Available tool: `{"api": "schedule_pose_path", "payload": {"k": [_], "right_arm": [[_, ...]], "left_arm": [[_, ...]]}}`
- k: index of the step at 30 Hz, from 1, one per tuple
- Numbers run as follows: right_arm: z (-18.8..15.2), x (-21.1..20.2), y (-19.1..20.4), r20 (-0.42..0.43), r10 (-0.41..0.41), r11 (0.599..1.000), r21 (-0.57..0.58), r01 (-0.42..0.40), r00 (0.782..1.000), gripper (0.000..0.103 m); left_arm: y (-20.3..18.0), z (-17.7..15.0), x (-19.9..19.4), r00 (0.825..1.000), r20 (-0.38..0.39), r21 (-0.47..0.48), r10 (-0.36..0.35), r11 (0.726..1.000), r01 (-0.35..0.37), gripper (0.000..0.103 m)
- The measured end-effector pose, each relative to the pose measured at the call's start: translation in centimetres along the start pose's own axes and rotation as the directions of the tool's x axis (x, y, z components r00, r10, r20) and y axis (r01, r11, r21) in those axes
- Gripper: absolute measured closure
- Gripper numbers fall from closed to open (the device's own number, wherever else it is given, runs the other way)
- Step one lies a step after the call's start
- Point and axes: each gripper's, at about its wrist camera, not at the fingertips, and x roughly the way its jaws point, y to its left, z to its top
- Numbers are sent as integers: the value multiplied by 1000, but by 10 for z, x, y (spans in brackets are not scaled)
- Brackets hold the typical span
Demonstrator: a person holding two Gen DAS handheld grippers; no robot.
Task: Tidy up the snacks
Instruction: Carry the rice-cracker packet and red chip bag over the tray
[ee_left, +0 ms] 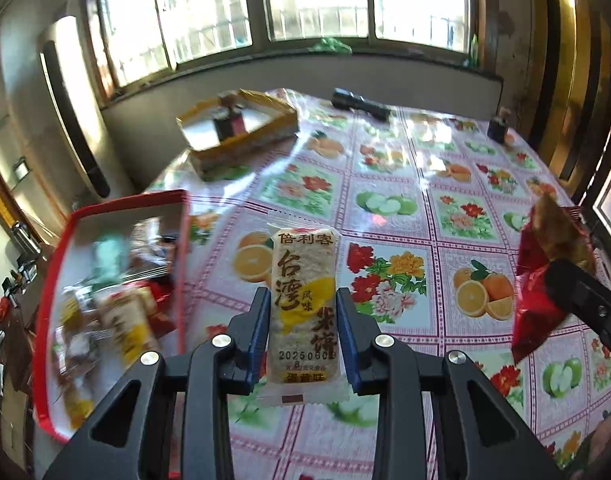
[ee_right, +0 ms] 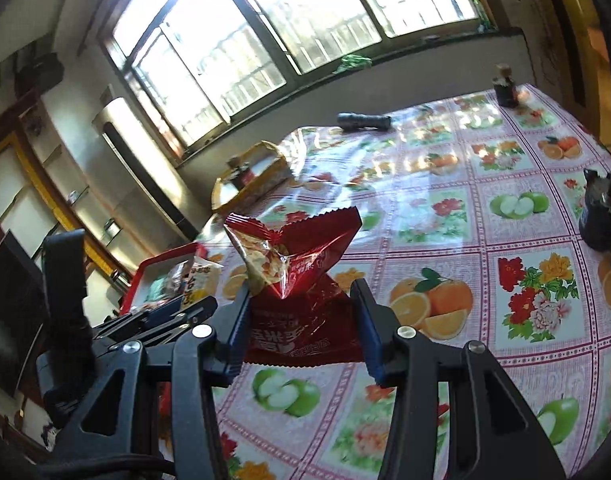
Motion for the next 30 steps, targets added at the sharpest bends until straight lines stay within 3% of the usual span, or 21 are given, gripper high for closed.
{"api": "schedule_pose_path", "payload": {"k": [15, 30], "right_arm": [[-17, 4, 64, -41, 60, 990, -122, -65, 997, 54], [-24, 12, 88, -69, 86, 981, -167, -97, 994, 54]], "left_arm": [[45, -16, -39, 997, 68, -69, 35, 997, -30, 71], [65, -27, -58, 996, 92, -102, 14, 995, -4, 71]]}}
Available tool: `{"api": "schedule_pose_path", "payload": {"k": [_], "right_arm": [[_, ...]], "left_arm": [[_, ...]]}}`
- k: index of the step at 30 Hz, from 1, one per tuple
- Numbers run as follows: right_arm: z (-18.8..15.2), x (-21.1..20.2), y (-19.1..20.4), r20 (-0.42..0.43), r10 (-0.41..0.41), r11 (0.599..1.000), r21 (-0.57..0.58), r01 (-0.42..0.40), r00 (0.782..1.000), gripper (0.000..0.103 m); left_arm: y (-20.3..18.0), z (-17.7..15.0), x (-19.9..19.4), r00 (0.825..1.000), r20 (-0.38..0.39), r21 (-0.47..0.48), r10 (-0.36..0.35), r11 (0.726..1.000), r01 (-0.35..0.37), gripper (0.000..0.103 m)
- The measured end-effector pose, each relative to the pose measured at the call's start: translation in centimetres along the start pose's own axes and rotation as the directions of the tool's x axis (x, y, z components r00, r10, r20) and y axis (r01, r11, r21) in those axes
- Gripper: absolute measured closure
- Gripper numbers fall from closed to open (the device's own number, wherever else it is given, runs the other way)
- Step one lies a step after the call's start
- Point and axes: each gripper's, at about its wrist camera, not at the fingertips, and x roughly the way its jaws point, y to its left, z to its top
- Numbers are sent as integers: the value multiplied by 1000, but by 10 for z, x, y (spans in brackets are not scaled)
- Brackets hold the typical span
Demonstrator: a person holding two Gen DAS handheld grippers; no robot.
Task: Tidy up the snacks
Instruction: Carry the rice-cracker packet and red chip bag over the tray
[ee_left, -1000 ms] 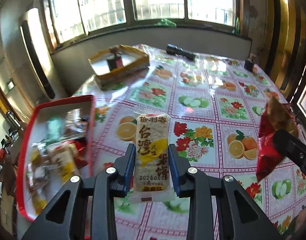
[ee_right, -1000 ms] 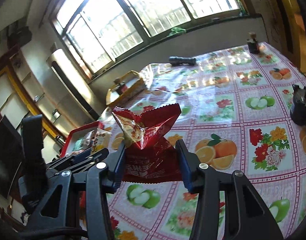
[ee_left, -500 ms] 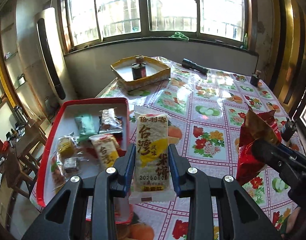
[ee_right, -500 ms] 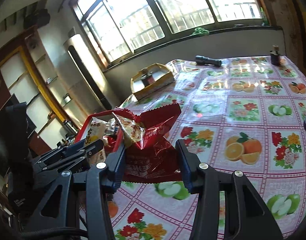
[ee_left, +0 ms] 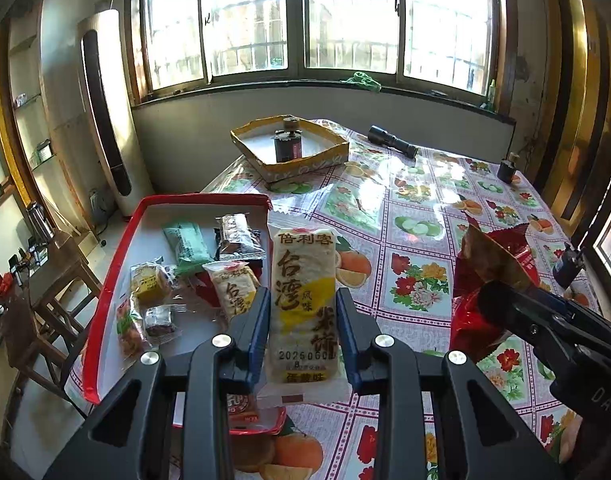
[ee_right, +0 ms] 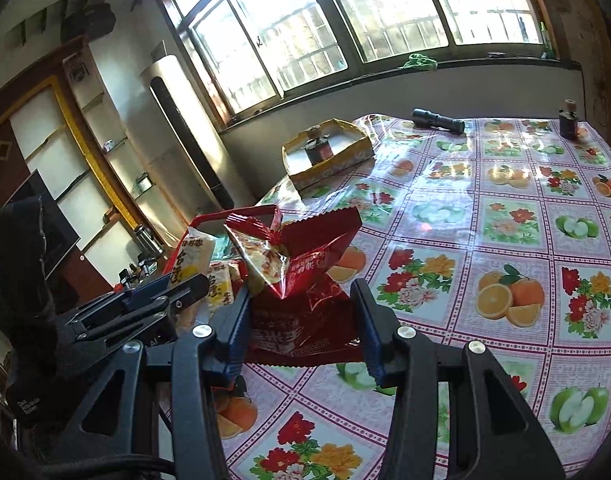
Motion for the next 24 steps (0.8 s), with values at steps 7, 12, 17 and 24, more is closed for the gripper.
{"api": "schedule_pose_path", "payload": {"k": [7, 12, 17, 24], "right_arm": [[5, 9, 11, -11, 37, 999, -18, -37, 999, 54], [12, 21, 24, -18, 75, 996, -37, -75, 997, 54], [18, 40, 36, -40, 112, 992, -49, -114, 993, 54], [24, 66, 56, -69, 158, 984, -67, -163, 985, 54]], "left_arm": [[29, 1, -10, 1000, 5, -55, -11, 998, 11, 71], [57, -1, -11, 1000, -5, -102, 21, 995, -21, 71], [87, -7, -5, 998, -29, -155, 64, 986, -68, 71], [113, -15, 5, 993, -63, -202, 96, 973, -107, 71]]}}
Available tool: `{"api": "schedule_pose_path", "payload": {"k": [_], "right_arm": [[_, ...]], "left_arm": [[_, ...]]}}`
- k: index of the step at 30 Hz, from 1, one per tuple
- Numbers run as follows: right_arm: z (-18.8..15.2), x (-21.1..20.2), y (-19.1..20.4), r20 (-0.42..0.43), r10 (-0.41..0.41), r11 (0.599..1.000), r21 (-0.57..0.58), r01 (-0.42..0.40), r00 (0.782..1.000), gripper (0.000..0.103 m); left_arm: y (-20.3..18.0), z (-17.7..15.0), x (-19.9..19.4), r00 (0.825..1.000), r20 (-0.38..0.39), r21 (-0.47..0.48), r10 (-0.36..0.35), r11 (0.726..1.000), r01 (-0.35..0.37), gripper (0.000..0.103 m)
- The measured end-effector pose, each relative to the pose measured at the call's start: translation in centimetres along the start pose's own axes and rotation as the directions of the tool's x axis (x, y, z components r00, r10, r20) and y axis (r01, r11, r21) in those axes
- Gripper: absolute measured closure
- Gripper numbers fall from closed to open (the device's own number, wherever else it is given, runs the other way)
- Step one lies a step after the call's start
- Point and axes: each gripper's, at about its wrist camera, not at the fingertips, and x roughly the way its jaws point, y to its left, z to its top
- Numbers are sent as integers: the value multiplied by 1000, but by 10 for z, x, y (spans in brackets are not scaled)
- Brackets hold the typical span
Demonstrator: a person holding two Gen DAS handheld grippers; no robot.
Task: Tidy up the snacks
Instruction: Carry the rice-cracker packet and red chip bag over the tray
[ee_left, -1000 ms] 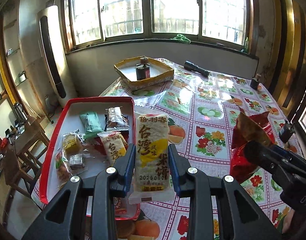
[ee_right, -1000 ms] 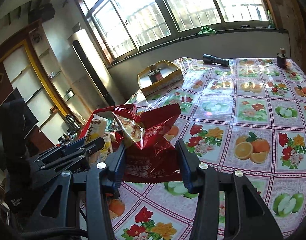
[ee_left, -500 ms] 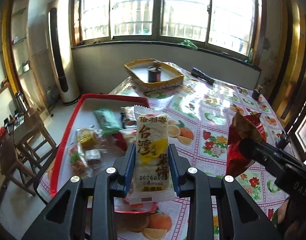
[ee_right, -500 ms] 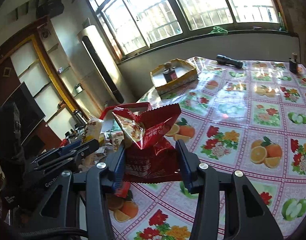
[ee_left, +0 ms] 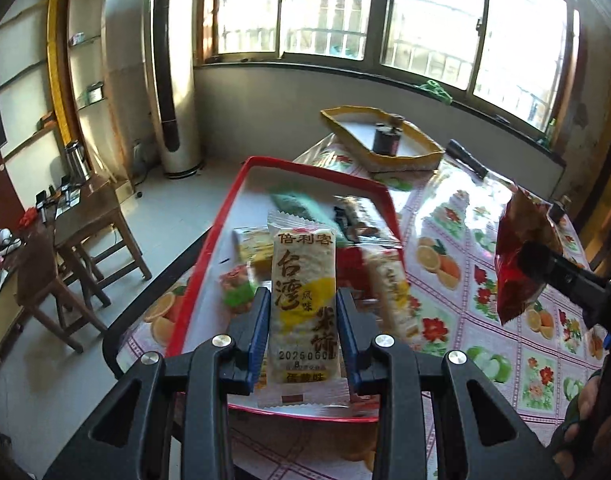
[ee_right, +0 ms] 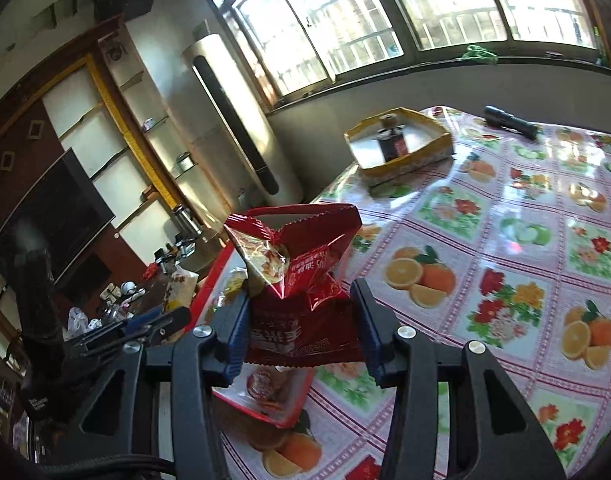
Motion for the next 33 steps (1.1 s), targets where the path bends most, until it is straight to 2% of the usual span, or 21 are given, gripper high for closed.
{"api": "schedule_pose_path", "payload": {"k": [12, 33], "right_arm": [[25, 60, 20, -59, 77, 997, -6, -77, 995, 54], [48, 142, 31, -176, 55, 996, -59, -66, 983, 54]], "left_arm": [[10, 0, 15, 1000, -23, -16, 21, 1000, -22, 71], [11, 2, 50, 995, -101, -3, 21, 1000, -22, 71]]}}
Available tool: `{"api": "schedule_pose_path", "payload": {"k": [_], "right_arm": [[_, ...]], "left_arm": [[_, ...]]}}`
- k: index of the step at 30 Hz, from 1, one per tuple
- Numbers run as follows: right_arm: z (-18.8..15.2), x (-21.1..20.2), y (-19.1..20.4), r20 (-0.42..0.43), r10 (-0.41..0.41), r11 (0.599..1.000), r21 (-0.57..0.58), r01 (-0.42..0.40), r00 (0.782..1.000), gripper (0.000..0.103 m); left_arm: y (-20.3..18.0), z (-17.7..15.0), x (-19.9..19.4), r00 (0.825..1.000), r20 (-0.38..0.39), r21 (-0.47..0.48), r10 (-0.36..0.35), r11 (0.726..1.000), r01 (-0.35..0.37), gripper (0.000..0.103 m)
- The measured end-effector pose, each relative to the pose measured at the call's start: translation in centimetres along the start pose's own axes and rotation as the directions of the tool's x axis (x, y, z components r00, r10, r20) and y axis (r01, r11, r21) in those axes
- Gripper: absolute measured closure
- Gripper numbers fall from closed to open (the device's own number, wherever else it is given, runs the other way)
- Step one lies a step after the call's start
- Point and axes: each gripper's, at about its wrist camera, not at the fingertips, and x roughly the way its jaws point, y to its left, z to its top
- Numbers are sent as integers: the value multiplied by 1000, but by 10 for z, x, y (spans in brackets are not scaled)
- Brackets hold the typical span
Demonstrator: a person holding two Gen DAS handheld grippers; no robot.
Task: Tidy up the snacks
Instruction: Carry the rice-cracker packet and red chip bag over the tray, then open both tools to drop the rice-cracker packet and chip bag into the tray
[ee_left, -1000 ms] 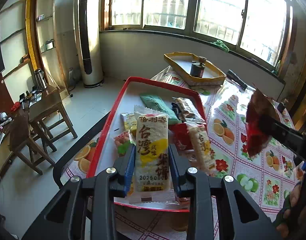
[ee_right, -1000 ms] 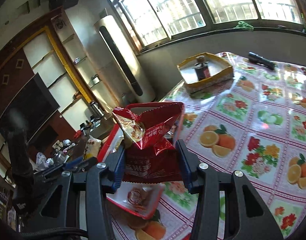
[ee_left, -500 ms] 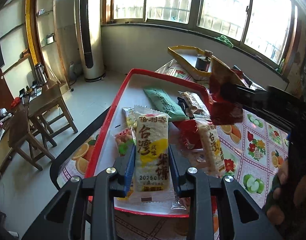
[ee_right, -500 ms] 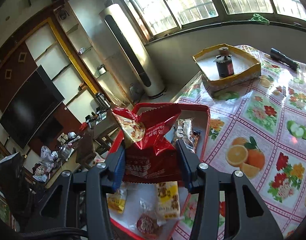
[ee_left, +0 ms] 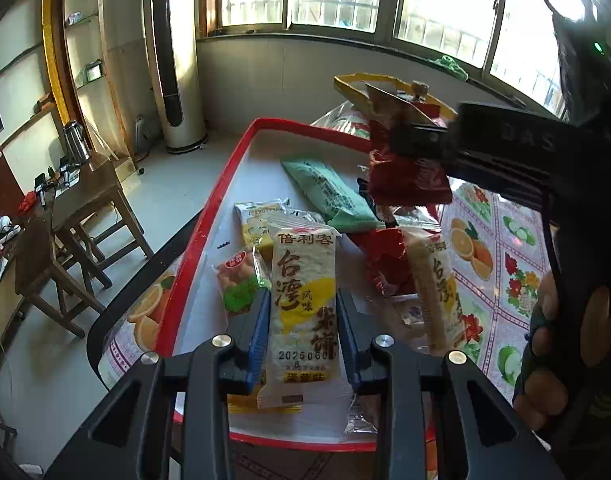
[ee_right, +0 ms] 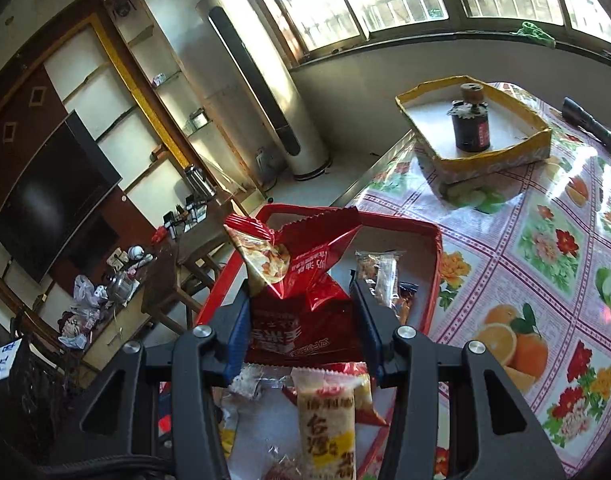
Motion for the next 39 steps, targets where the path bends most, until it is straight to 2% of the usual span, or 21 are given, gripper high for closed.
{"api": "schedule_pose_path", "payload": {"k": [10, 20, 39], "right_arm": [[8, 33, -2, -74, -28, 999, -22, 27, 997, 54], [4, 54, 0, -126, -22, 999, -35, 18, 992, 54], [10, 66, 1, -142, -13, 999, -46, 7, 990, 54]], "left_arm": [[-3, 2, 13, 1000, -30, 7, -1, 1000, 1, 71], [-3, 2, 25, 999, -55, 7, -1, 1000, 1, 71], [-8, 3, 27, 999, -49, 25, 17, 1000, -15, 71]]}}
